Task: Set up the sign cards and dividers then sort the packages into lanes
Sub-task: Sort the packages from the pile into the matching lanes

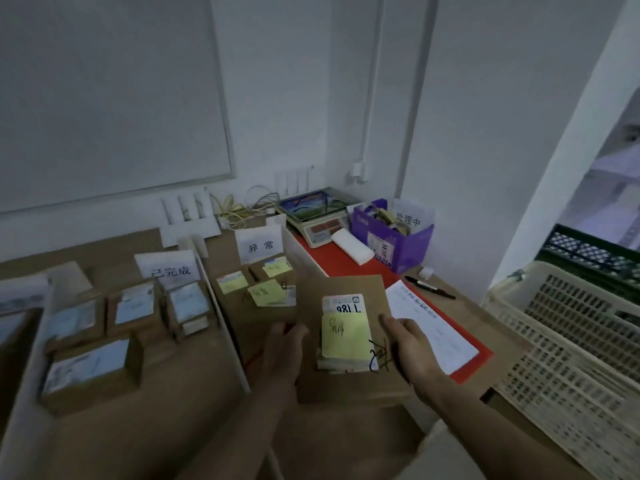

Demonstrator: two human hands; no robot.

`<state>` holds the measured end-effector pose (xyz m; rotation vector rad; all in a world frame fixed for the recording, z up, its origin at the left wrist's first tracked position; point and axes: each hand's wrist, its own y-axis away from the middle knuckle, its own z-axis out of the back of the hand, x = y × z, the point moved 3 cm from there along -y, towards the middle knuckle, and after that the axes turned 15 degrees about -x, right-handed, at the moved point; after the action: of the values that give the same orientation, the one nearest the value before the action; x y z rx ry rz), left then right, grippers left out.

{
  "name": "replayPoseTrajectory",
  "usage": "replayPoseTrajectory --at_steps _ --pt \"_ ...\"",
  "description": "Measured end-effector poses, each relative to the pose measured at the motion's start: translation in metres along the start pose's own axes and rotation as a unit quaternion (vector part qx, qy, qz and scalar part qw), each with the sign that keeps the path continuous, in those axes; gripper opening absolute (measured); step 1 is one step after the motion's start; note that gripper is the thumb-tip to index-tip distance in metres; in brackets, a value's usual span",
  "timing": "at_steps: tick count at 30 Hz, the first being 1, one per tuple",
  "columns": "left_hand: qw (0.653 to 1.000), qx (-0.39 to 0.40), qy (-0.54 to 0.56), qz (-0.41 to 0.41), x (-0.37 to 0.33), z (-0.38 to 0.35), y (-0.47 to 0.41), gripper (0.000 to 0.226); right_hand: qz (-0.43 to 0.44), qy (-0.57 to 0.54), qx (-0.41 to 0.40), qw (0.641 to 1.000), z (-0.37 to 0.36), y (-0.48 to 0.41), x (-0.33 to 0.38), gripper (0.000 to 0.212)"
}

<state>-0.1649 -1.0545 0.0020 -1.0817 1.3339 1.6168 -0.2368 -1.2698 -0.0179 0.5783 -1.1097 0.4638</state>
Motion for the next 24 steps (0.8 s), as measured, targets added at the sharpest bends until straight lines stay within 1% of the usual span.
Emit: replayPoseTrajectory --at_steps 1,4,5,8,10,12,14,16,19,22,24 --pt "1.000 -0.009 -0.001 0.014 0.003 -0.003 0.001 0.020 0.004 0.010 0.018 1.000 -0.002 -0.009 -0.002 0.034" --pt "0.998 -0.028 -0.024 0.052 0.020 -0.013 0.001 0.048 0.025 0.047 0.083 0.995 -0.010 -0.032 -0.008 0.041" --pt "0.997 -0.035 -0.025 0.064 0.025 -0.015 0.000 0.048 0.029 0.051 0.108 0.992 -0.012 -0.036 -0.009 0.040" --pt "0.995 -0.066 0.010 0.075 0.031 -0.016 0.011 0.026 0.028 0.054 0.160 0.985 -0.017 -0.045 -0.014 0.035" --pt "0.996 -0.065 0.012 0.065 0.036 -0.018 0.018 0.031 0.022 0.062 0.198 0.978 -0.023 -0.051 -0.021 0.042" --pt "0.994 -0.078 0.002 0.074 0.043 -0.018 0.022 0.040 0.016 0.065 0.219 0.973 -0.028 -0.052 -0.027 0.045" --pt "0.990 -0.109 -0.007 0.093 0.053 -0.016 0.020 0.043 0.003 0.072 0.227 0.971 -0.036 -0.053 -0.034 0.041" --pt "0.986 -0.121 -0.021 0.112 0.058 -0.015 0.019 0.050 0.001 0.094 0.226 0.970 -0.044 -0.051 -0.041 0.033" --pt "0.985 -0.133 -0.025 0.110 0.064 -0.013 0.016 0.036 0.001 0.133 0.216 0.967 -0.058 -0.053 -0.053 0.054" --pt "0.981 -0.151 -0.028 0.115 0.074 -0.014 0.007 0.039 -0.007 0.164 0.229 0.959 -0.069 -0.058 -0.066 0.053" --pt "0.978 -0.160 -0.039 0.132 0.080 -0.014 0.004 0.041 -0.015 0.172 0.237 0.956 -0.075 -0.058 -0.071 0.060"
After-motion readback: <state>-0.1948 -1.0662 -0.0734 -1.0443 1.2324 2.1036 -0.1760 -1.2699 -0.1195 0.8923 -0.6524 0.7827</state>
